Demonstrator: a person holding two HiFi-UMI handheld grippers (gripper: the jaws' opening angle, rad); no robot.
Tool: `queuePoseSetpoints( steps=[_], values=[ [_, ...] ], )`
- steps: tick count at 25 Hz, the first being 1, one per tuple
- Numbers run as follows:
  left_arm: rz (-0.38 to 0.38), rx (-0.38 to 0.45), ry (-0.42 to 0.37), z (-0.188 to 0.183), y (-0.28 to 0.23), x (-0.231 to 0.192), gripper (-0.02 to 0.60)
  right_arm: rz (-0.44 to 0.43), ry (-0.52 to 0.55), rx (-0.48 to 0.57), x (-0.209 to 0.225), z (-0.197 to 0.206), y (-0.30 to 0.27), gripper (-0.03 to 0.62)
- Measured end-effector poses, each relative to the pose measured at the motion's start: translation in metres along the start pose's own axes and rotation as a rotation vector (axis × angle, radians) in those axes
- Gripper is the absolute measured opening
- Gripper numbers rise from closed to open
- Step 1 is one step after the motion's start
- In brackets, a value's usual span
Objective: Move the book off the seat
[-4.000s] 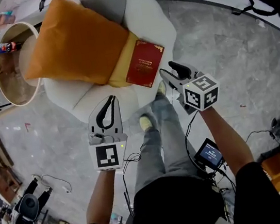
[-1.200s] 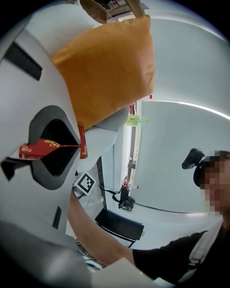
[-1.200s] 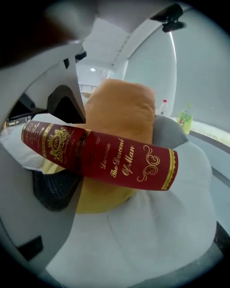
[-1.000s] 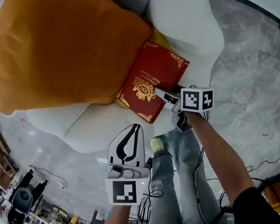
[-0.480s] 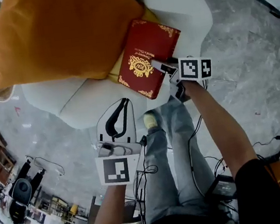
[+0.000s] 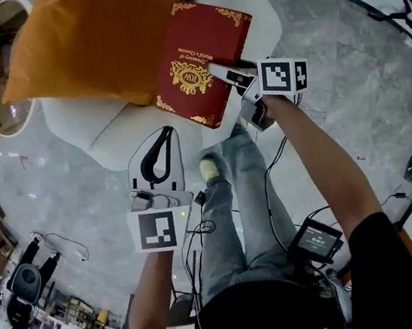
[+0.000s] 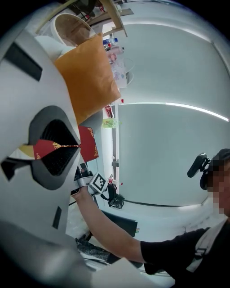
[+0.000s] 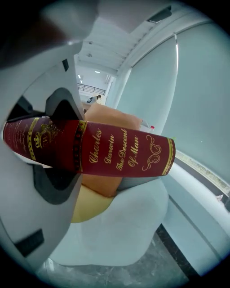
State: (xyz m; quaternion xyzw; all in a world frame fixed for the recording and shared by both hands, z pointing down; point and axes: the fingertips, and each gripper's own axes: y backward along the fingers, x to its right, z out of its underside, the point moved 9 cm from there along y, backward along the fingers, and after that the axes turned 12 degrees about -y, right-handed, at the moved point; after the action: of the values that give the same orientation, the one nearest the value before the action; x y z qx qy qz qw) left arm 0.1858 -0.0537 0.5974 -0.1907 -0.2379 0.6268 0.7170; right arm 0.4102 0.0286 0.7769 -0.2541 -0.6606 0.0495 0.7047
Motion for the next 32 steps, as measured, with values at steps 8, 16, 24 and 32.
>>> queuePoseSetpoints(
  steps=[8,16,24,32],
  values=[
    [-0.058,0.041,0.008,-0.038,0.05,-0.001,0.015,-0.079,0.039,0.046,-0.078,-0.004,0.054,0.258],
    [-0.148,0.05,0.005,-0.061,0.099,-0.013,0.015,-0.133,0.109,0.058,-0.154,-0.009,0.082,0.25],
    [-0.246,0.044,0.004,-0.08,0.153,-0.025,0.015,-0.255,0.081,0.054,-0.232,0.0,0.098,0.247],
    [-0.435,0.051,0.077,-0.085,0.225,-0.041,0.015,-0.376,0.133,-0.023,-0.319,0.021,0.084,0.247]
  ],
)
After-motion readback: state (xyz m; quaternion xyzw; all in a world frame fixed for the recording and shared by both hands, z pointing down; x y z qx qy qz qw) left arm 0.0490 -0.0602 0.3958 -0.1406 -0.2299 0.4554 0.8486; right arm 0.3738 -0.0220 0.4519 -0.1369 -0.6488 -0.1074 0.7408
